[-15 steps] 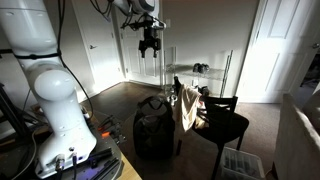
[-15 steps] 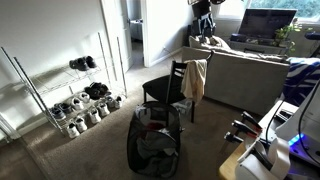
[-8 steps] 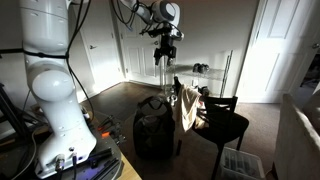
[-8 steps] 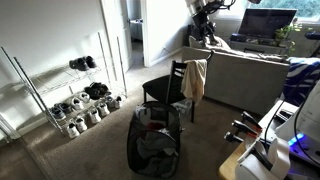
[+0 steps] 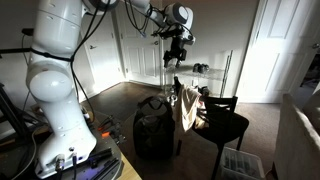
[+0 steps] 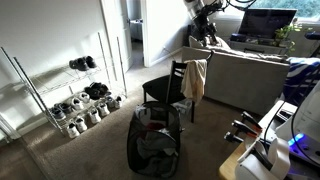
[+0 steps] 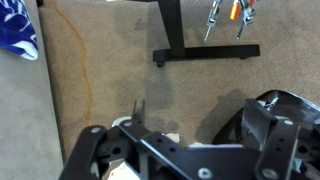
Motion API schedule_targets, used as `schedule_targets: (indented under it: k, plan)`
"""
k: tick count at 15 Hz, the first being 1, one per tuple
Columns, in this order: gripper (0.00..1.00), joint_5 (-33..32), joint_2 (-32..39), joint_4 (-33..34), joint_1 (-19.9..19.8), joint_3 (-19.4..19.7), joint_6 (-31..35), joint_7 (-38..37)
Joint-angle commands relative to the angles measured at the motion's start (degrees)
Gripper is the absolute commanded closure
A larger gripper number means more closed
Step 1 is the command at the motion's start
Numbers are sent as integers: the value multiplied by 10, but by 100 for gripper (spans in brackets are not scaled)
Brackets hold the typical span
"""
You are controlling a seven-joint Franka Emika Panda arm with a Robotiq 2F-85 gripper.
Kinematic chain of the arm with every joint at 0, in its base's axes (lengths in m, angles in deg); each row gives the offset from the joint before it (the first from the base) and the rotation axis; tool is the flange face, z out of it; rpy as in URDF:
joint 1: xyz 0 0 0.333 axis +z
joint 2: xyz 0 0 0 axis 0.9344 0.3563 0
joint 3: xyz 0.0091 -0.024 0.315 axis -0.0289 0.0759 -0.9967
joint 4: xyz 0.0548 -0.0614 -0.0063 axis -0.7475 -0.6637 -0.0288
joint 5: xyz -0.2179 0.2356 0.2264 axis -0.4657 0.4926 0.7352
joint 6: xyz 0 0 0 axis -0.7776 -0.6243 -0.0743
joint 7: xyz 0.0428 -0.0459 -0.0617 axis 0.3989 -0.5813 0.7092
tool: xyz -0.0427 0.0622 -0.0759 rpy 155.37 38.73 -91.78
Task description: Put the peach t-shirt in the black laundry bag.
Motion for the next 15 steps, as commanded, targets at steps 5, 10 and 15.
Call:
schedule_targets:
  k: [5,10,15]
  plan:
    - [0,45,130,122,-26,24,39,-58]
    - [0,83,197,191,-45,18,-10,-42]
    - [0,97,221,239,-45,17,-20,-46]
